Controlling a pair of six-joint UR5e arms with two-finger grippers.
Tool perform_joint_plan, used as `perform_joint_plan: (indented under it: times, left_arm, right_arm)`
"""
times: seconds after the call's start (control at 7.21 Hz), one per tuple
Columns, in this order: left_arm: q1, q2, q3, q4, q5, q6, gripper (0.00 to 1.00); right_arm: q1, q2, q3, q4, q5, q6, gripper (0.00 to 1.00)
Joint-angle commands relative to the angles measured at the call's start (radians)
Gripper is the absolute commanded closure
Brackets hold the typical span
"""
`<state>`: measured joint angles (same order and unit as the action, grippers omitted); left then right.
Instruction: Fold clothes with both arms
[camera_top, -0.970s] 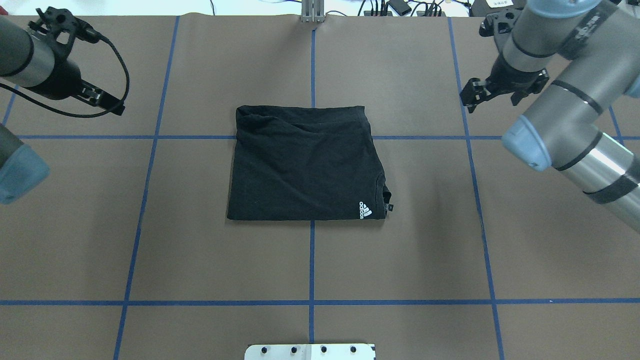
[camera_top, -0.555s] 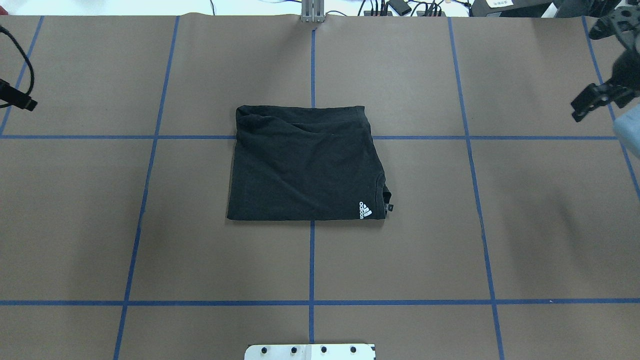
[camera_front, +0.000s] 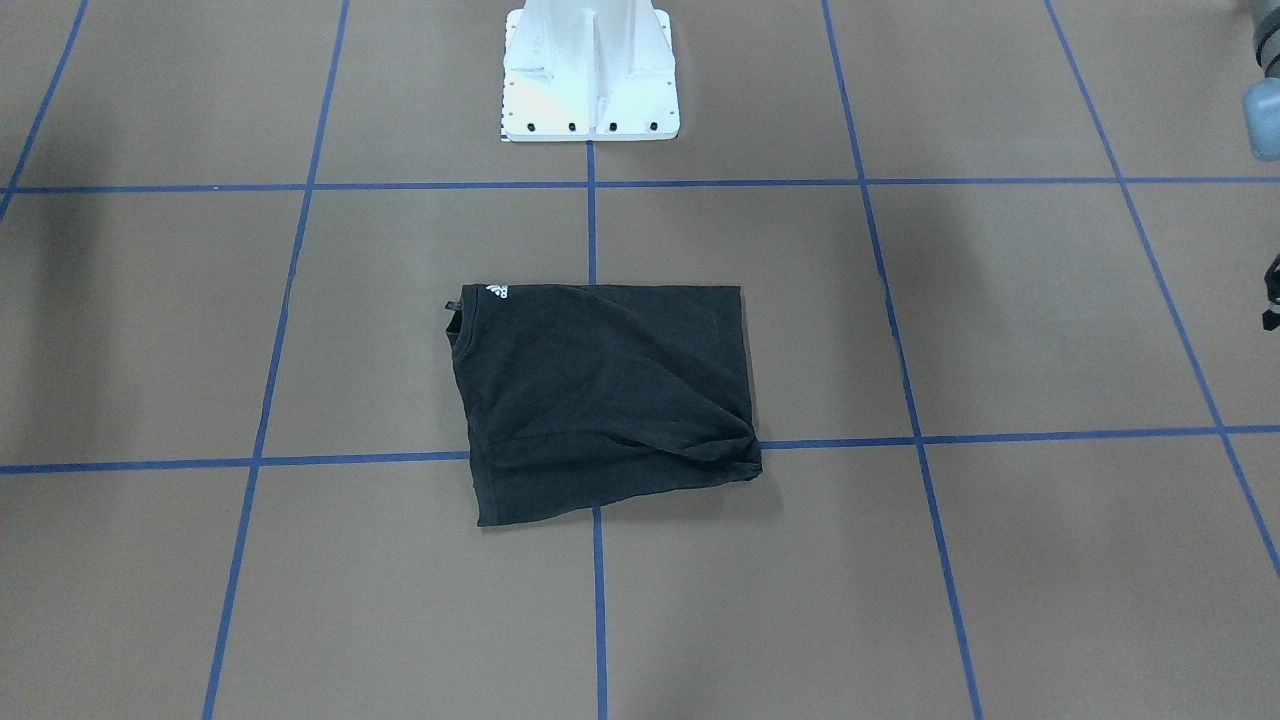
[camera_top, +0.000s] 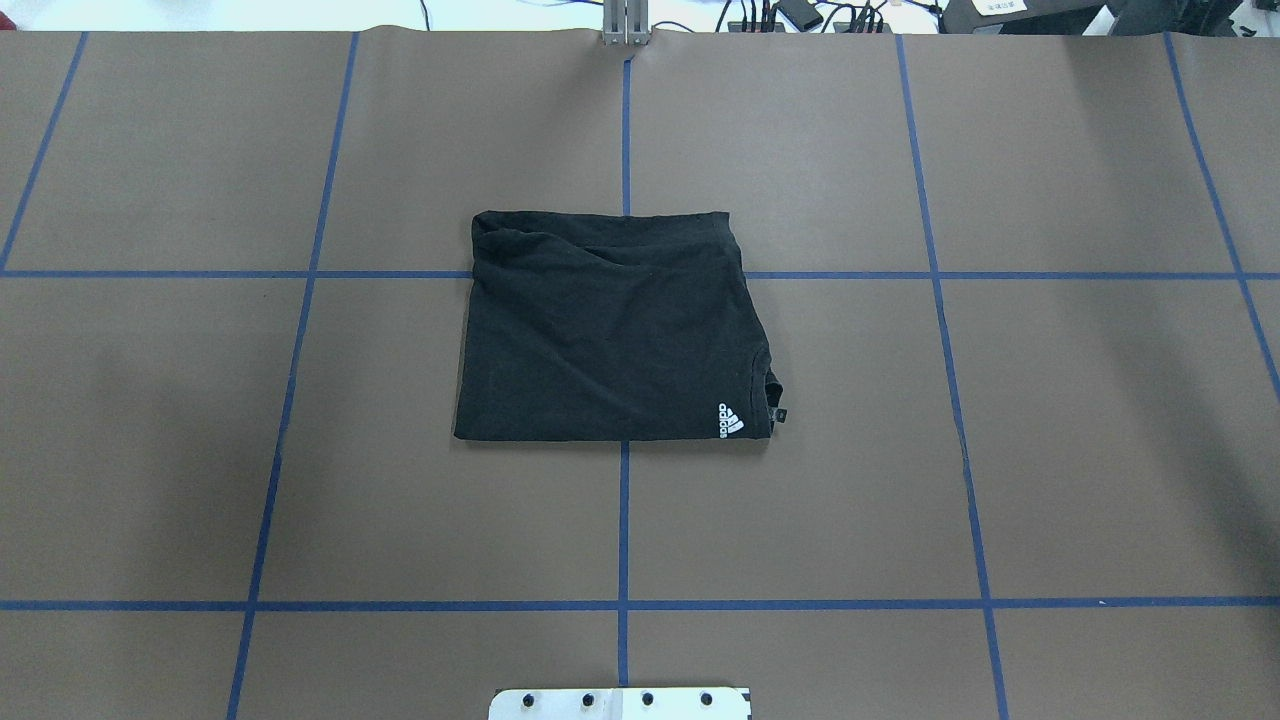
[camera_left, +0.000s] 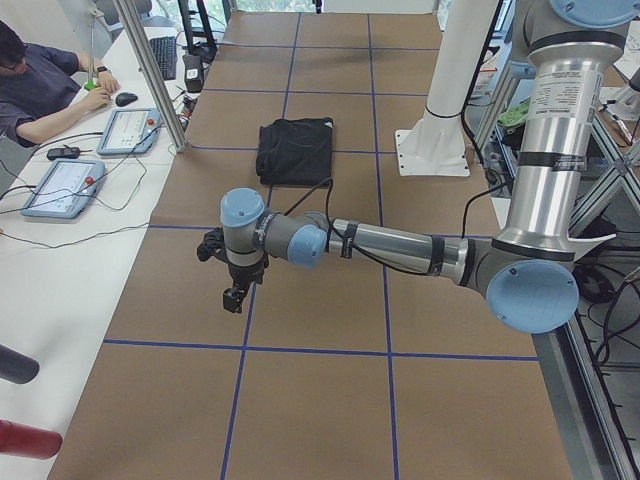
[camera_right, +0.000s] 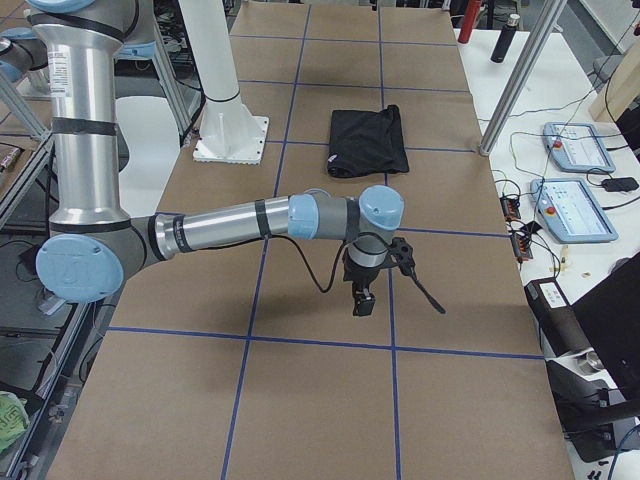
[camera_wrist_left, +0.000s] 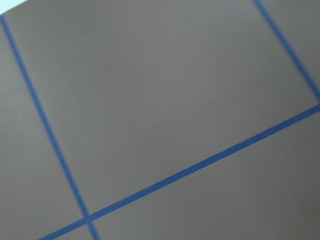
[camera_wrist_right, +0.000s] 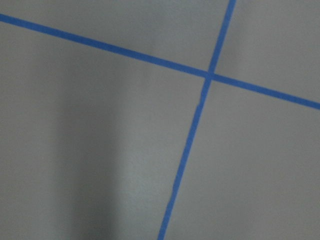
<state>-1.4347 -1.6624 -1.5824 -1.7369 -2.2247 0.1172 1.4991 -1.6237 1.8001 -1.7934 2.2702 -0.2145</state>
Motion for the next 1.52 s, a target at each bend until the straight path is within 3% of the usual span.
perform_joint_plan:
  times: [0.0,0.28,0.42,0.83,1.11,1.39]
  left_arm:
    - [-0.093,0.047,0.062,-0.004,-0.006,0.112,0.00]
    - [-0.141,0.084,0.041,0.028,-0.039,0.156,0.00]
    - [-0.144,0.085,0.032,0.101,-0.041,0.150,0.00]
    - [-0.144,0.116,-0.007,0.140,-0.006,0.142,0.00]
    - [-0.145,0.127,-0.056,0.249,-0.018,0.185,0.00]
    - [-0.144,0.129,-0.096,0.243,-0.021,0.228,0.00]
  right_arm:
    - [0.062,-0.121,-0.008,0.067,0.046,-0.017,0.01]
    - [0.063,-0.123,-0.011,0.128,0.043,0.050,0.01]
    - [0.063,-0.125,-0.031,0.167,0.045,0.052,0.00]
    - [0.064,-0.125,-0.025,0.169,0.046,0.053,0.00]
    - [0.064,-0.122,-0.025,0.169,0.046,0.053,0.00]
    - [0.064,-0.122,-0.021,0.169,0.046,0.053,0.00]
